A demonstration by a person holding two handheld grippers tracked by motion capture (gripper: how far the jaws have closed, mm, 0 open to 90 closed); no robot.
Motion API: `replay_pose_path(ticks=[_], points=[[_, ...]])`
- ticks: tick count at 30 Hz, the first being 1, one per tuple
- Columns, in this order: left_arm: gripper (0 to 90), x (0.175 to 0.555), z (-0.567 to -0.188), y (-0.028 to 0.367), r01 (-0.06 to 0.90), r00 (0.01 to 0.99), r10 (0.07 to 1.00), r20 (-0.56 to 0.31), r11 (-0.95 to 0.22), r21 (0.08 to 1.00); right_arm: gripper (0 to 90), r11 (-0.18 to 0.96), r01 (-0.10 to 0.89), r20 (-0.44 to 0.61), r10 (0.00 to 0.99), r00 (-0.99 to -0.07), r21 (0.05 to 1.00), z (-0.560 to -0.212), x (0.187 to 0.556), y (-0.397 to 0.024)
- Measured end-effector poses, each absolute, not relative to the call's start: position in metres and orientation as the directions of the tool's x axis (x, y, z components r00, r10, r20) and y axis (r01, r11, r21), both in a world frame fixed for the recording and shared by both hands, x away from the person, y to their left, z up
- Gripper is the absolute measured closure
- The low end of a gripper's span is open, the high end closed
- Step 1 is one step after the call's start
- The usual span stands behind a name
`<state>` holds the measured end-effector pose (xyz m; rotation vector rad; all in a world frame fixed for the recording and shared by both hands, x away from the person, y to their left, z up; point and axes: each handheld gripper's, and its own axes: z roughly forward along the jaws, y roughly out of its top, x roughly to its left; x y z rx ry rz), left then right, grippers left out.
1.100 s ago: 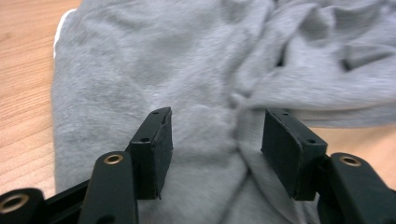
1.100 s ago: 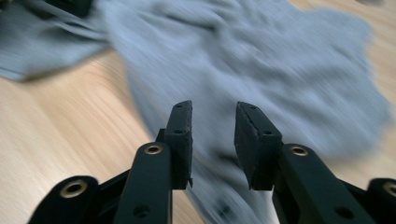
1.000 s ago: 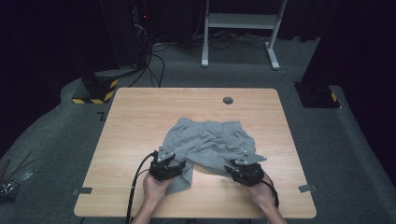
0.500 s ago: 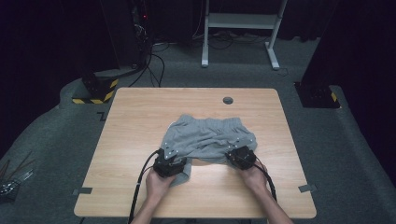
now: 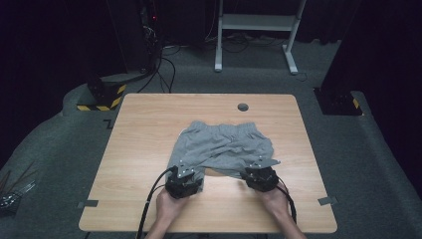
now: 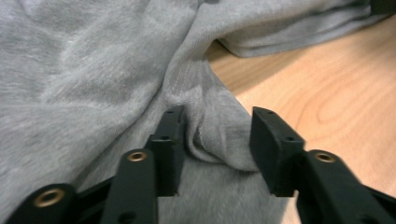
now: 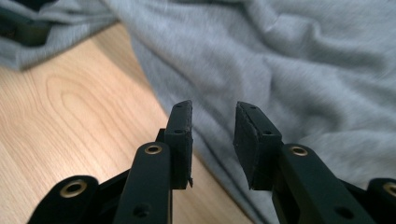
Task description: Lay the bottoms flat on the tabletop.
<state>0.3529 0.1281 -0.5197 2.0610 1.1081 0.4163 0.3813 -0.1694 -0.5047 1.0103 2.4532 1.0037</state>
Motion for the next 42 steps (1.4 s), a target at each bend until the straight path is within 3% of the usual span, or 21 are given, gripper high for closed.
replay_pose_path(ticks=[3, 5, 6, 10, 19, 23, 27, 29, 32, 33, 37, 39, 40, 42], points=[[75.4, 0.356, -0.518, 0.128, 0.573, 0.576, 0.816, -0.046, -0.363, 0.735, 69.8, 0.523, 0.517, -0.018, 0.715, -0.699, 0.677, -0.513, 0.386, -0.167], [82.9, 0.356, -0.517, 0.128, 0.571, 0.580, 0.814, -0.045, -0.367, 0.734, 81.2, 0.525, 0.510, -0.037, 0.721, -0.692, 0.681, -0.514, 0.388, -0.167], [84.1, 0.355, -0.516, 0.129, 0.560, 0.588, 0.808, -0.034, -0.377, 0.738, 85.6, 0.533, 0.507, -0.046, 0.718, -0.694, 0.677, -0.513, 0.388, -0.167], [85.1, 0.346, -0.508, 0.134, 0.523, 0.606, 0.795, -0.029, -0.372, 0.767, 87.8, 0.578, 0.474, -0.087, 0.689, -0.719, 0.664, -0.509, 0.377, -0.173], [81.9, 0.329, -0.498, 0.149, 0.474, 0.694, 0.718, -0.058, -0.394, 0.787, 86.8, 0.546, 0.474, -0.061, 0.697, -0.714, 0.690, -0.494, 0.345, -0.213], [64.7, 0.330, -0.498, 0.146, 0.461, 0.690, 0.721, -0.060, -0.374, 0.805, 74.7, 0.524, 0.457, -0.054, 0.697, -0.715, 0.719, -0.492, 0.344, -0.209], [58.0, 0.334, -0.501, 0.141, 0.477, 0.691, 0.720, -0.064, -0.388, 0.788, 65.7, 0.521, 0.453, -0.051, 0.695, -0.717, 0.723, -0.494, 0.351, -0.196], [60.6, 0.337, -0.506, 0.139, 0.495, 0.691, 0.720, -0.062, -0.408, 0.768, 68.5, 0.545, 0.481, -0.052, 0.697, -0.715, 0.687, -0.503, 0.361, -0.189], [77.9, 0.335, -0.513, 0.137, 0.503, 0.709, 0.702, -0.068, -0.435, 0.747, 87.0, 0.563, 0.487, -0.046, 0.684, -0.728, 0.668, -0.512, 0.362, -0.189], [83.8, 0.332, -0.513, 0.137, 0.501, 0.717, 0.694, -0.071, -0.441, 0.744, 87.7, 0.572, 0.484, -0.051, 0.679, -0.732, 0.662, -0.512, 0.359, -0.191], [85.2, 0.324, -0.510, 0.140, 0.488, 0.737, 0.672, -0.073, -0.453, 0.746, 88.1, 0.590, 0.482, -0.066, 0.673, -0.736, 0.647, -0.509, 0.345, -0.205], [80.4, 0.321, -0.507, 0.140, 0.480, 0.746, 0.660, -0.089, -0.440, 0.759, 87.6, 0.574, 0.496, -0.044, 0.681, -0.731, 0.652, -0.508, 0.341, -0.214], [71.5, 0.320, -0.505, 0.140, 0.476, 0.748, 0.658, -0.090, -0.436, 0.764, 84.9, 0.567, 0.497, -0.040, 0.685, -0.728, 0.657, -0.507, 0.340, -0.218], [62.9, 0.321, -0.502, 0.139, 0.464, 0.749, 0.655, -0.096, -0.416, 0.782, 78.1, 0.555, 0.491, -0.048, 0.694, -0.718, 0.671, -0.504, 0.339, -0.220]])
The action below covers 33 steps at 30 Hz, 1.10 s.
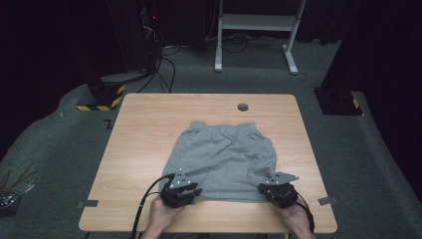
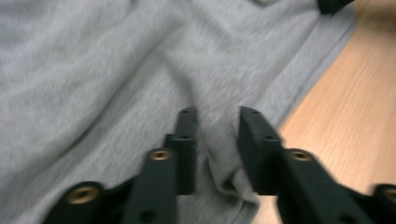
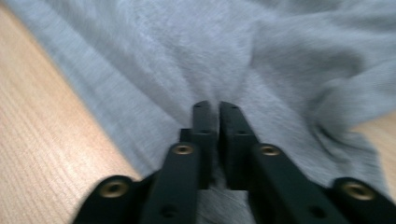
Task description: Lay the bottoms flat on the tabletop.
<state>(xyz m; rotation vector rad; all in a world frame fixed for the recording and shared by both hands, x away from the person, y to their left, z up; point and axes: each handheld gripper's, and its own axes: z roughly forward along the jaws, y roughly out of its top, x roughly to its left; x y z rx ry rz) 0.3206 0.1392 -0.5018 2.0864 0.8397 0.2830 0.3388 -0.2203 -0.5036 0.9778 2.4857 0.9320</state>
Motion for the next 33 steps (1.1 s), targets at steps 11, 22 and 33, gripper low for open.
replay_pose_path(ticks=[11, 22, 33], points=[[44.8, 0.337, -0.499, 0.157, 0.498, 0.598, 0.801, -0.029, -0.343, 0.797, 57.1, 0.362, 0.554, -0.063, 0.872, -0.485, 0.750, -0.489, 0.366, -0.240], [44.6, 0.348, -0.526, 0.169, 0.567, 0.498, 0.867, -0.019, -0.309, 0.764, 84.6, 0.399, 0.506, -0.088, 0.842, -0.532, 0.765, -0.470, 0.381, -0.241], [41.2, 0.348, -0.527, 0.166, 0.564, 0.495, 0.869, -0.003, -0.319, 0.761, 79.2, 0.564, 0.475, -0.052, 0.679, -0.732, 0.676, -0.483, 0.409, -0.142]])
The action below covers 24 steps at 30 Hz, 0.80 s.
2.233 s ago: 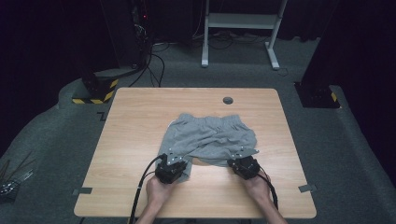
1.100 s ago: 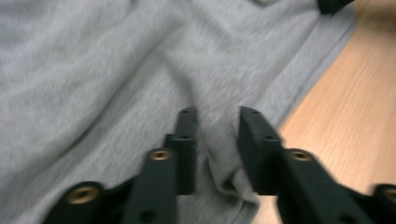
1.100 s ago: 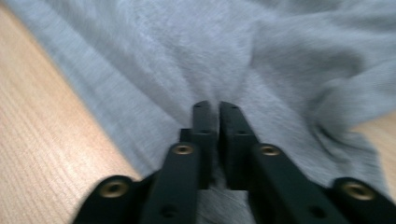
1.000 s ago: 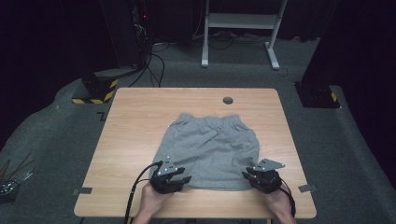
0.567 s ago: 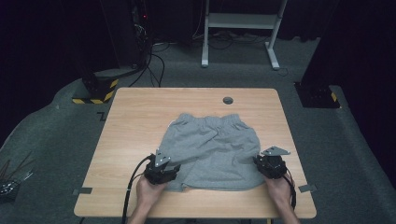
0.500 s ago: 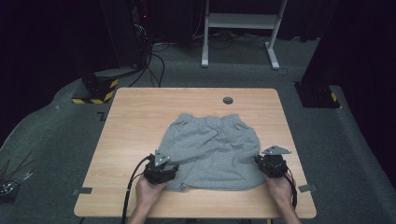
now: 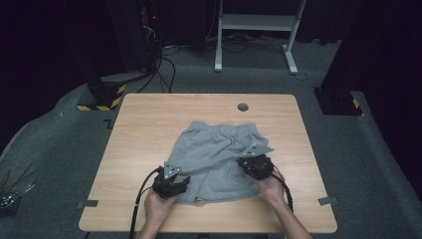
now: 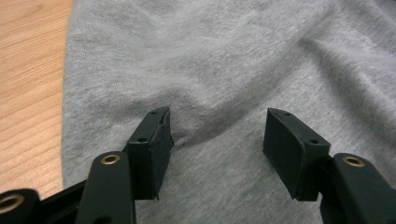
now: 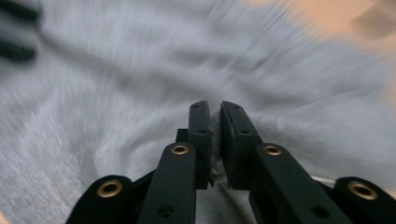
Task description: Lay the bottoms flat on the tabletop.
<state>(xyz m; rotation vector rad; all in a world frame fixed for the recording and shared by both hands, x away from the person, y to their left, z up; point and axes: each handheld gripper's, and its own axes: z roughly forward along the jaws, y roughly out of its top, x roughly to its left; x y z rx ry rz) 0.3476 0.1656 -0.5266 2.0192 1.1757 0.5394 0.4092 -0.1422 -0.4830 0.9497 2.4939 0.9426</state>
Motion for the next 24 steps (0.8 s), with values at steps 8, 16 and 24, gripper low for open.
replay_pose_path(ticks=[8, 16, 24], points=[[39.7, 0.348, -0.527, 0.165, 0.563, 0.499, 0.866, -0.002, -0.323, 0.761, 62.6, 0.499, 0.460, -0.038, 0.707, -0.706, 0.735, -0.468, 0.387, -0.166], [39.4, 0.348, -0.527, 0.165, 0.563, 0.499, 0.867, -0.002, -0.322, 0.761, 70.0, 0.368, 0.610, 0.022, 0.845, -0.535, 0.702, -0.471, 0.408, -0.224], [39.2, 0.348, -0.527, 0.165, 0.563, 0.498, 0.867, -0.001, -0.322, 0.761, 62.8, 0.256, 0.684, 0.117, 0.886, -0.449, 0.683, -0.493, 0.459, -0.211]])
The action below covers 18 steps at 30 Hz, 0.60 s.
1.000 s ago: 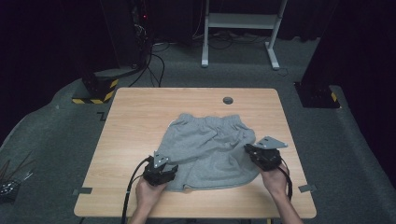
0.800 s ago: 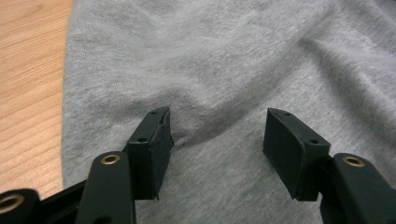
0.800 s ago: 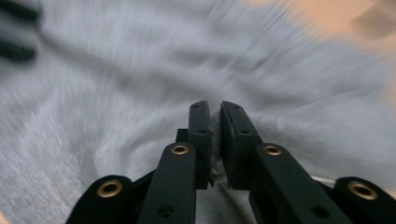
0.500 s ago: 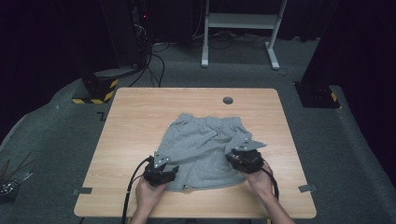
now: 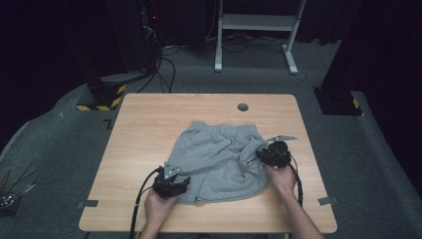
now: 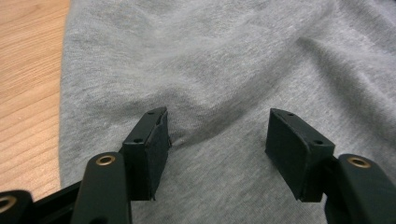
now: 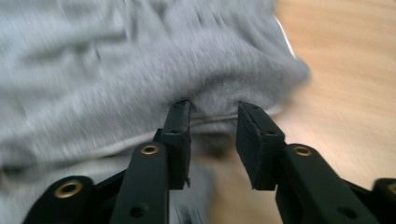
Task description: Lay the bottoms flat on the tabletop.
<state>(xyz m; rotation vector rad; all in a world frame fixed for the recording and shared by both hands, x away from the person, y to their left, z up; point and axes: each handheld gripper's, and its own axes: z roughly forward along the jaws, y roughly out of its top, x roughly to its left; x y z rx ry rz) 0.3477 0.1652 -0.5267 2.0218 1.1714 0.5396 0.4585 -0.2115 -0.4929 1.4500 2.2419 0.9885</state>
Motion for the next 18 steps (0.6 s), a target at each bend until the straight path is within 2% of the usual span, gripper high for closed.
replay_pose_path(ticks=[3, 5, 6, 9, 10, 12, 18], points=[[39.1, 0.348, -0.527, 0.165, 0.563, 0.498, 0.867, -0.001, -0.322, 0.761, 57.3, 0.264, 0.674, 0.109, 0.883, -0.457, 0.690, -0.490, 0.472, -0.197], [38.9, 0.348, -0.527, 0.165, 0.563, 0.498, 0.867, -0.001, -0.322, 0.761, 57.8, 0.260, 0.679, 0.115, 0.883, -0.454, 0.686, -0.491, 0.479, -0.189], [38.8, 0.348, -0.527, 0.165, 0.564, 0.497, 0.868, -0.001, -0.322, 0.761, 61.9, 0.254, 0.674, 0.114, 0.885, -0.451, 0.694, -0.492, 0.481, -0.187], [38.4, 0.348, -0.527, 0.165, 0.564, 0.497, 0.868, -0.002, -0.321, 0.761, 82.4, 0.267, 0.688, 0.115, 0.883, -0.456, 0.674, -0.499, 0.489, -0.185], [38.3, 0.348, -0.527, 0.165, 0.564, 0.498, 0.867, -0.002, -0.322, 0.760, 85.3, 0.284, 0.686, 0.108, 0.877, -0.468, 0.671, -0.501, 0.490, -0.185], [38.2, 0.348, -0.527, 0.165, 0.564, 0.497, 0.868, -0.002, -0.322, 0.760, 89.6, 0.317, 0.661, 0.069, 0.870, -0.488, 0.680, -0.496, 0.490, -0.183], [38.1, 0.348, -0.527, 0.165, 0.564, 0.498, 0.867, -0.001, -0.323, 0.760, 89.8, 0.383, 0.520, -0.051, 0.839, -0.542, 0.764, -0.458, 0.472, -0.183]])
